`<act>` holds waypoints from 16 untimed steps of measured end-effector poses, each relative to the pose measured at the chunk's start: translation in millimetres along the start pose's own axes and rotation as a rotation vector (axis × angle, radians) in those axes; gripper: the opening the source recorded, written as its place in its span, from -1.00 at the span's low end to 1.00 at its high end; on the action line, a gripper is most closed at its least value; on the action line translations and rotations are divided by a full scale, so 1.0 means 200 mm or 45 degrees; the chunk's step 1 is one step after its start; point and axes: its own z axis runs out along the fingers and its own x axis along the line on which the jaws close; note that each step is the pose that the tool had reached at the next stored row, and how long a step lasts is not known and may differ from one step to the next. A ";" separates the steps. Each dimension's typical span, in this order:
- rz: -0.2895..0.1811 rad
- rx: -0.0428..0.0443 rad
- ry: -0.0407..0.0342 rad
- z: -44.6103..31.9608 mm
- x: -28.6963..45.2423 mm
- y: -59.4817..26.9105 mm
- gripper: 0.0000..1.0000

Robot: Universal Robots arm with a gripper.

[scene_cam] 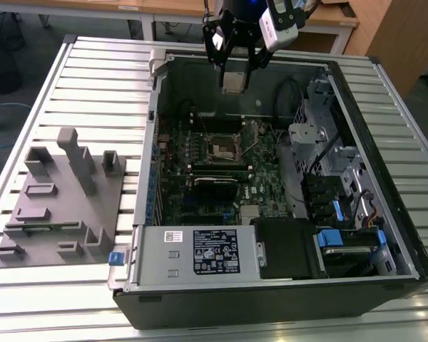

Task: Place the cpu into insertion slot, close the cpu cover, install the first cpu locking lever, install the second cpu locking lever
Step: 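Place the cpu into insertion slot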

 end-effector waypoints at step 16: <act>0.000 0.000 0.0000 0.049 -0.001 -0.004 0.08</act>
